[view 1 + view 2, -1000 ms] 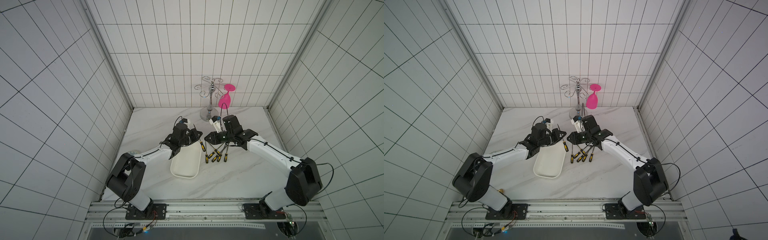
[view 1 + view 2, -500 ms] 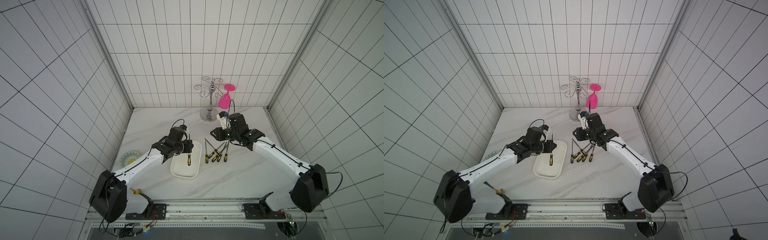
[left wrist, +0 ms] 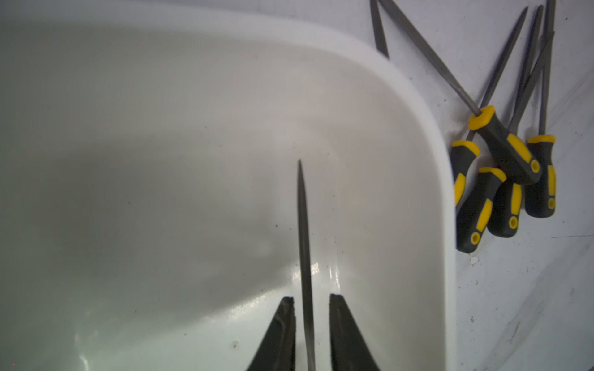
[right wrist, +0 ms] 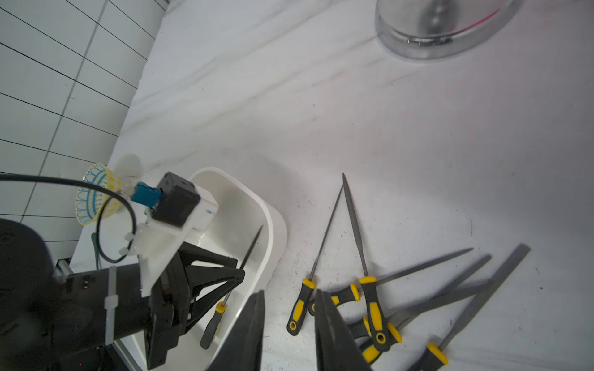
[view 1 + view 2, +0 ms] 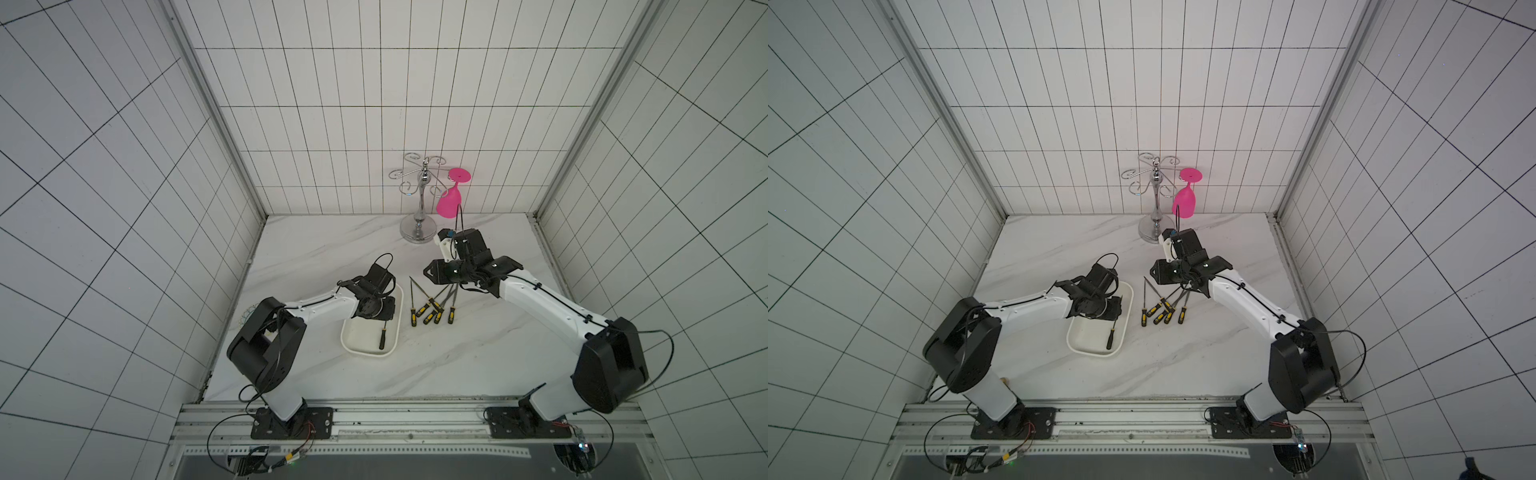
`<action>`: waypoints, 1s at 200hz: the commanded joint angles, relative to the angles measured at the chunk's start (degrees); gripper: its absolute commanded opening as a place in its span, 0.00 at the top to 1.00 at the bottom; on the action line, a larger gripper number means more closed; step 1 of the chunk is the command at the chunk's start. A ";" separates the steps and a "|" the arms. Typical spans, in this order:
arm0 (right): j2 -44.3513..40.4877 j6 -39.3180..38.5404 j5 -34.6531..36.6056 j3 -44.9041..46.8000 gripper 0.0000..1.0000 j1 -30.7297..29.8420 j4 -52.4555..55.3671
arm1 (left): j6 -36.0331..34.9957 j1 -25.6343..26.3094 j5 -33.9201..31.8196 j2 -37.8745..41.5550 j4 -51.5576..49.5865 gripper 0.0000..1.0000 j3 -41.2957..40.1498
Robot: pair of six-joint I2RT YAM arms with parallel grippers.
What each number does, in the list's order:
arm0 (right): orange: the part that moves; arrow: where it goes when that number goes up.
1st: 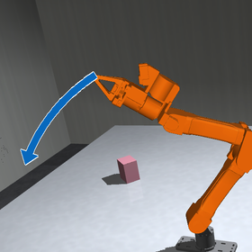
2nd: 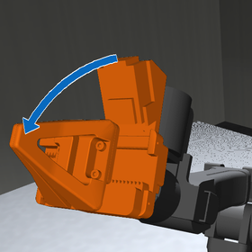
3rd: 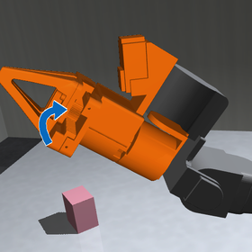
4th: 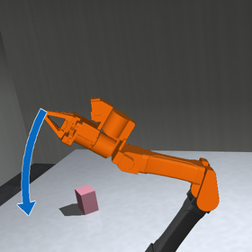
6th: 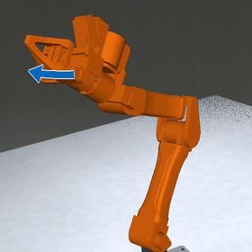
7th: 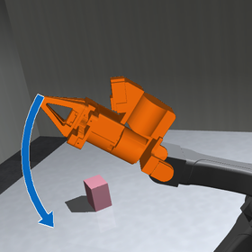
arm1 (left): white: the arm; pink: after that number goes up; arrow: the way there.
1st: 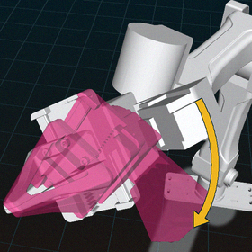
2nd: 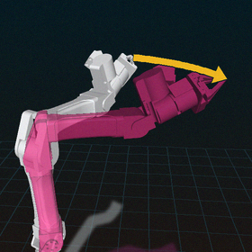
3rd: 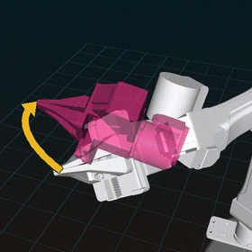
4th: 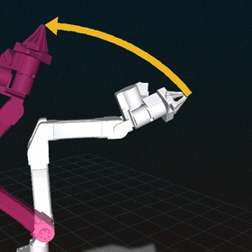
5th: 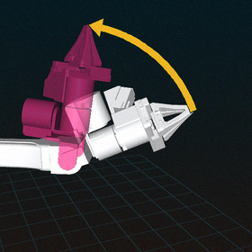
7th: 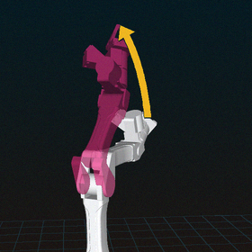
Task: Put the file tool into the storage box
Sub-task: Place the file tool in the storage box, then pick up the file tool from the center of the board.
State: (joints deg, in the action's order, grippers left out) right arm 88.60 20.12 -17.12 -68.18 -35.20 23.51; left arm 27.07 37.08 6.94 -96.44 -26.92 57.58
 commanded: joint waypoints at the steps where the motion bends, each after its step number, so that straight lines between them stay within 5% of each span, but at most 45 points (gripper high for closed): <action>1: 3.37 -1.13 -0.46 -0.98 0.69 0.30 6.55 | 0.75 0.13 -0.72 -0.96 1.86 0.62 2.15; 36: 7.07 -3.99 4.21 -2.48 0.58 0.22 11.65 | 2.62 0.15 -1.23 -0.51 3.13 0.47 2.93; 200: 16.12 -7.72 9.38 1.84 0.61 -1.54 6.88 | 8.98 -0.77 -6.26 5.68 6.87 0.44 2.56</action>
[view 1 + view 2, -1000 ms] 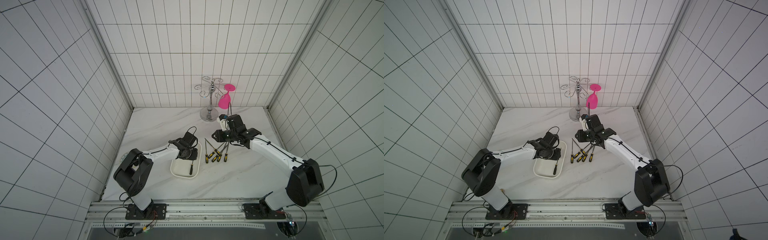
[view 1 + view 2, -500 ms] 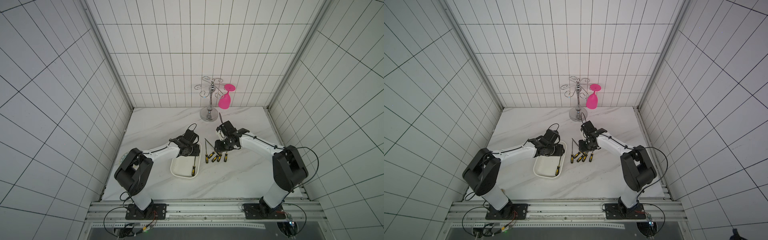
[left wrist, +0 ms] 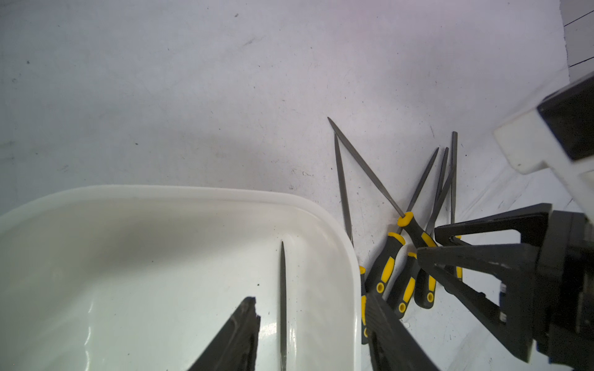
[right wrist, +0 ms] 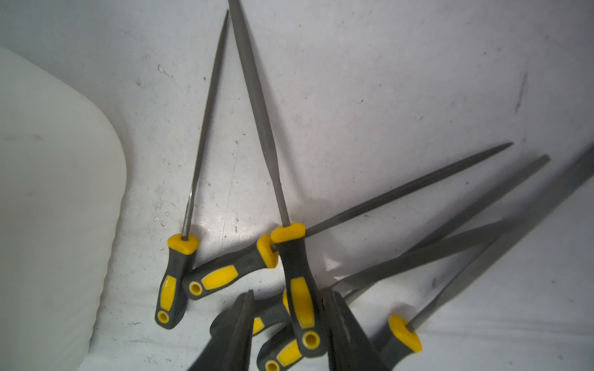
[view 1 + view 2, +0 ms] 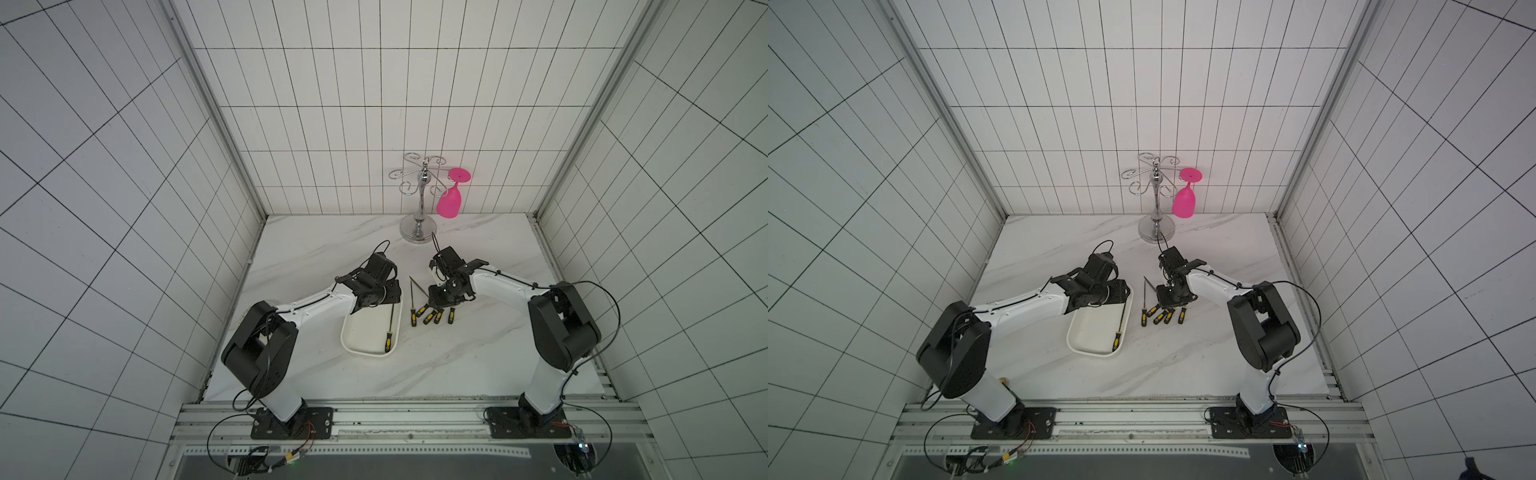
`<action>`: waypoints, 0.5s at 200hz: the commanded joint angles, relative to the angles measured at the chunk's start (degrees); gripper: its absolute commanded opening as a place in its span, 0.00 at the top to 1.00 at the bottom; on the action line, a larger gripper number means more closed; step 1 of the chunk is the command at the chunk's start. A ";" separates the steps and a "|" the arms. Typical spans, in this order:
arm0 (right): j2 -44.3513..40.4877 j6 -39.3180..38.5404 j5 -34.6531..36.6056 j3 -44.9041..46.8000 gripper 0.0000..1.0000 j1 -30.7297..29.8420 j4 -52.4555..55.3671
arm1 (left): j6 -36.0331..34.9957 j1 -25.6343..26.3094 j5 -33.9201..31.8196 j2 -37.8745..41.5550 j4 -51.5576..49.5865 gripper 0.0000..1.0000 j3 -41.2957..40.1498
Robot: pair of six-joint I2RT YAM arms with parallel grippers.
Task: Put the file tool into the storage box
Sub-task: Pick up the file tool from the center of the board.
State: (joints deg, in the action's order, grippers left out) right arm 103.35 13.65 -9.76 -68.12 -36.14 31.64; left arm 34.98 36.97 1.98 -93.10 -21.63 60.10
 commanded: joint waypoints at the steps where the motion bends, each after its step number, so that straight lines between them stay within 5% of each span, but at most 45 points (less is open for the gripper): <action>1: 1.39 -1.30 2.02 1.77 0.61 -0.55 -1.24 | 1.15 -0.66 -1.29 2.37 1.63 0.44 0.03; 73: 3.17 -1.25 1.06 2.31 0.66 -0.77 -1.89 | 7.39 -5.50 3.60 6.99 7.80 0.35 -4.14; 100: 3.36 -1.09 1.21 2.50 0.76 -0.76 -2.08 | 8.23 -6.21 4.30 7.47 8.33 0.35 -4.72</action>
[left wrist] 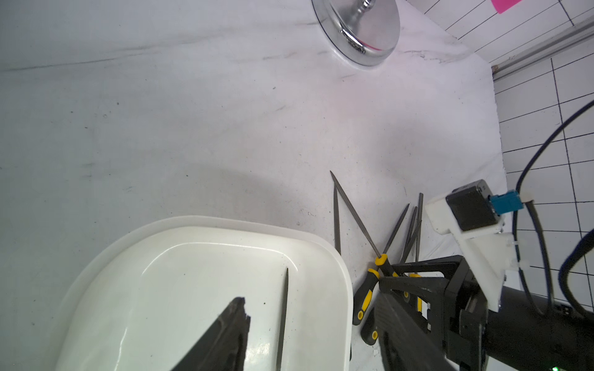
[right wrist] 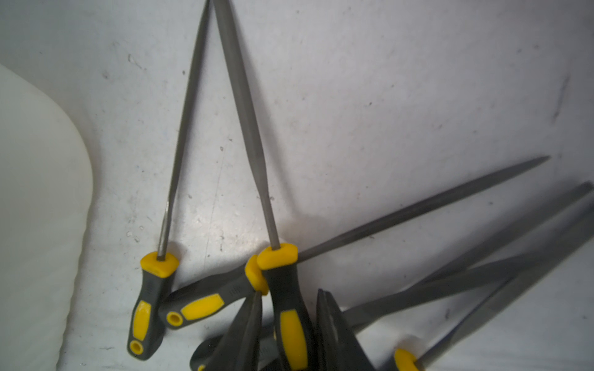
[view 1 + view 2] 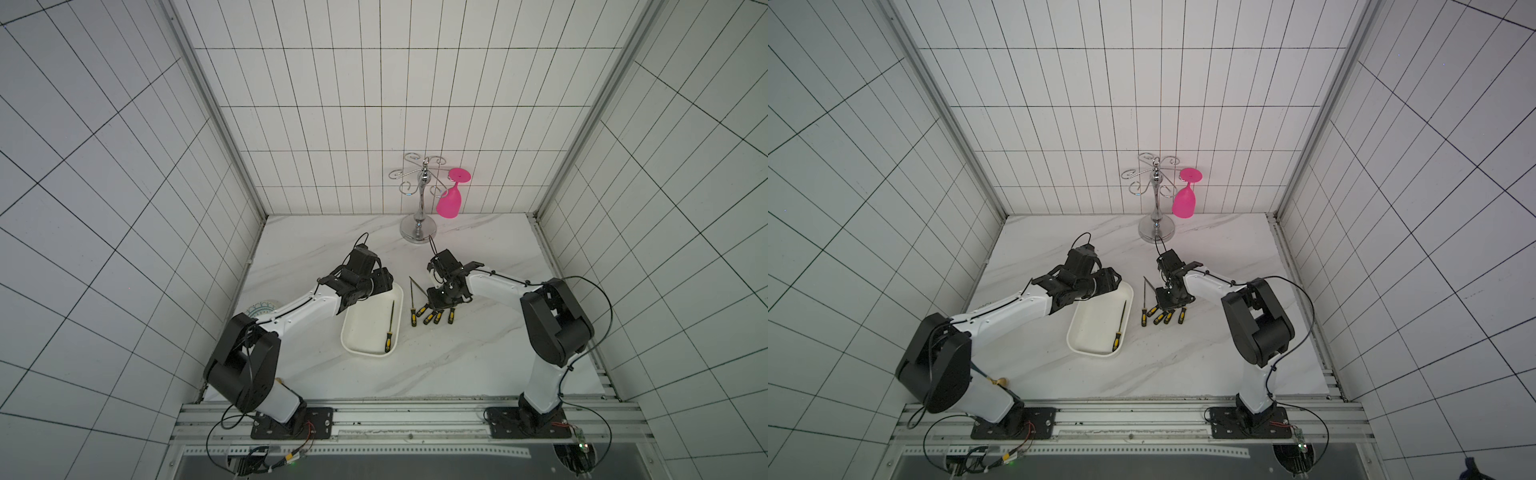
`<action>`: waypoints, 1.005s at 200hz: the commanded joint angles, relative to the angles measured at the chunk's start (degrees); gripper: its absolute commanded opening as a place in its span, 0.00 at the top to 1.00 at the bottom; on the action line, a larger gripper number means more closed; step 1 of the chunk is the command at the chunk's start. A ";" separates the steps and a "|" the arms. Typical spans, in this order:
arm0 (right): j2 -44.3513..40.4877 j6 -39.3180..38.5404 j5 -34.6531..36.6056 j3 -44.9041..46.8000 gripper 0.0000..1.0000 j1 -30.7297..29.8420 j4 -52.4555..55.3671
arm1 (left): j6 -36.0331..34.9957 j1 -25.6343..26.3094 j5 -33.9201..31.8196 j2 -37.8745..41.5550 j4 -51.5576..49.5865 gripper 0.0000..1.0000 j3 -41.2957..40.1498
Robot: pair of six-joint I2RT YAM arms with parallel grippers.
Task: Put the file tool into the storage box
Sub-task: Pick up the file tool from the center of the board.
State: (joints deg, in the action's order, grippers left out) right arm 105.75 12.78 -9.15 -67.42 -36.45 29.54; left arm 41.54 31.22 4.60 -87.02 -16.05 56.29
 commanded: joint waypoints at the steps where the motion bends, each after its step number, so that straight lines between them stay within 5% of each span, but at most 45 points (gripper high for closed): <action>1: 0.95 -0.21 0.61 1.82 0.76 -0.46 0.00 | 1.73 -0.50 1.74 1.41 2.77 0.35 -0.96; 57: -3.28 0.53 0.56 1.45 0.91 -0.47 -0.40 | 2.93 -0.99 5.29 2.37 6.68 0.28 -1.98; 201: -14.75 3.20 -17.48 -3.34 0.92 -1.85 -4.33 | 10.30 -1.08 15.78 -3.56 20.21 0.25 -0.71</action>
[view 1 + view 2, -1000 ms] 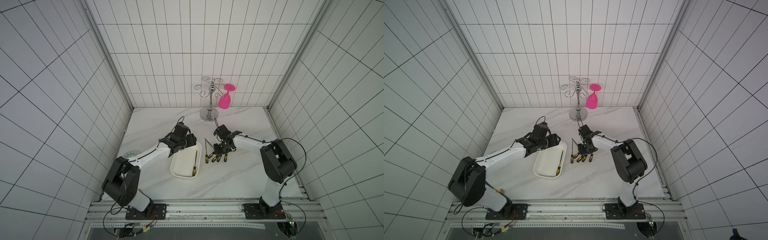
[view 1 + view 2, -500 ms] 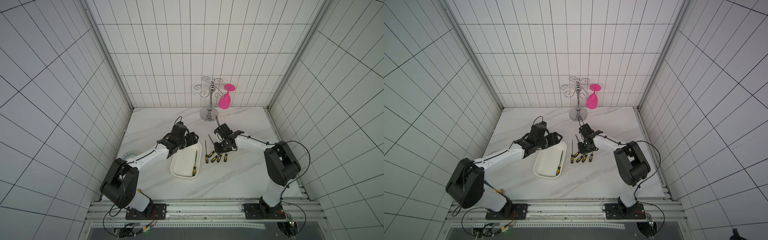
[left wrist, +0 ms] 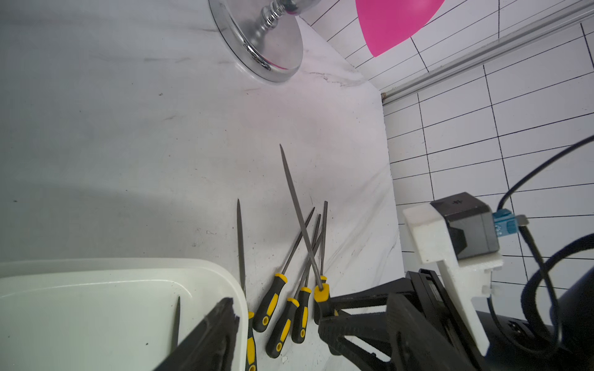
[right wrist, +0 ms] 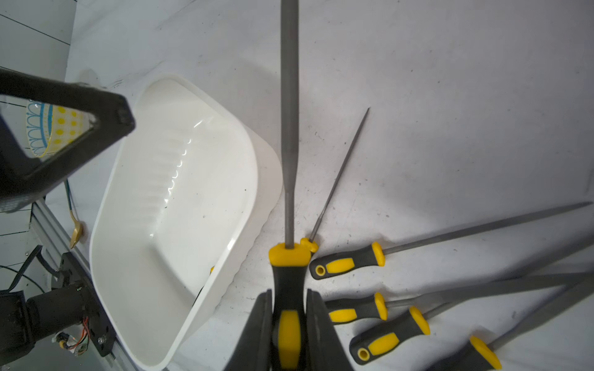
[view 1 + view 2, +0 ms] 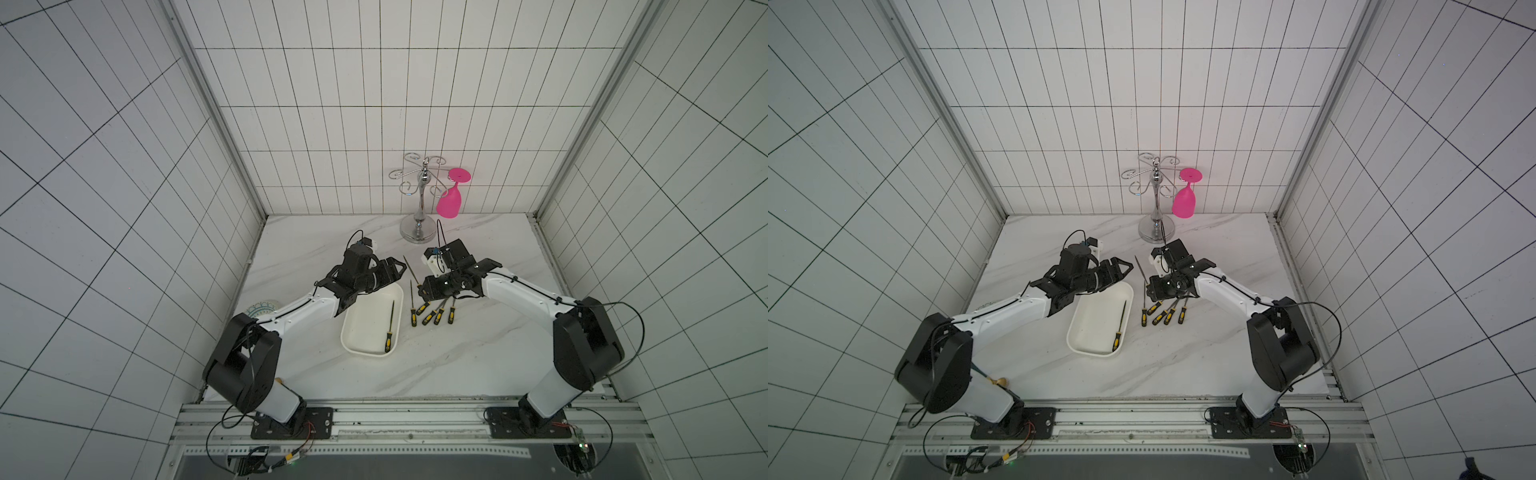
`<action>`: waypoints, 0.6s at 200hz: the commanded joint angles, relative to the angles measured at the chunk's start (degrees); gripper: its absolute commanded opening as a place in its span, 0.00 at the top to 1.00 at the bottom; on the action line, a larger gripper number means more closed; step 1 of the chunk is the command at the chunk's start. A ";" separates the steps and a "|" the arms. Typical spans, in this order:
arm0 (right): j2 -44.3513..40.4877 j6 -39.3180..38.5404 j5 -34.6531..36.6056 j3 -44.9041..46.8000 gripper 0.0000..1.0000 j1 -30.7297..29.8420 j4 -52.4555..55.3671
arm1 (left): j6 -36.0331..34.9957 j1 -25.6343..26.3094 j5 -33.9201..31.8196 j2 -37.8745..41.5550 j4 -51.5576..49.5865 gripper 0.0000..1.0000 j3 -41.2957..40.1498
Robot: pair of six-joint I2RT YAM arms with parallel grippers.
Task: Put the file tool into the storage box
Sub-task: Pick up the file tool from the center of the board.
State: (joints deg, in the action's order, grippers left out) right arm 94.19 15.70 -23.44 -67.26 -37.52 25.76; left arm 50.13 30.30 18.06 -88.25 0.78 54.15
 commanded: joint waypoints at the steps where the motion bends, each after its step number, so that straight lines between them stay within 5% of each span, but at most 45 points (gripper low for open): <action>1: -3.25 0.28 -3.23 -3.53 0.92 -0.79 -0.58 | 1.76 -0.16 2.37 -2.40 3.46 0.25 1.46; 92: -5.88 0.20 -5.70 -4.84 0.92 -2.03 -1.24 | 6.75 -0.16 5.27 -8.74 10.38 0.28 3.35; 104: -5.82 0.05 -5.58 -4.93 0.92 -2.08 -1.15 | 7.25 -0.16 5.86 -9.11 11.25 0.38 3.34; 120: -5.74 0.03 -5.23 -5.16 0.92 -2.10 -0.93 | 7.53 -0.16 6.59 -9.33 11.85 0.72 3.24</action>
State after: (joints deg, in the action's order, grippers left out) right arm 89.45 16.03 -28.21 -69.21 -39.03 25.15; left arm 56.60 30.30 23.09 -96.73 9.47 56.27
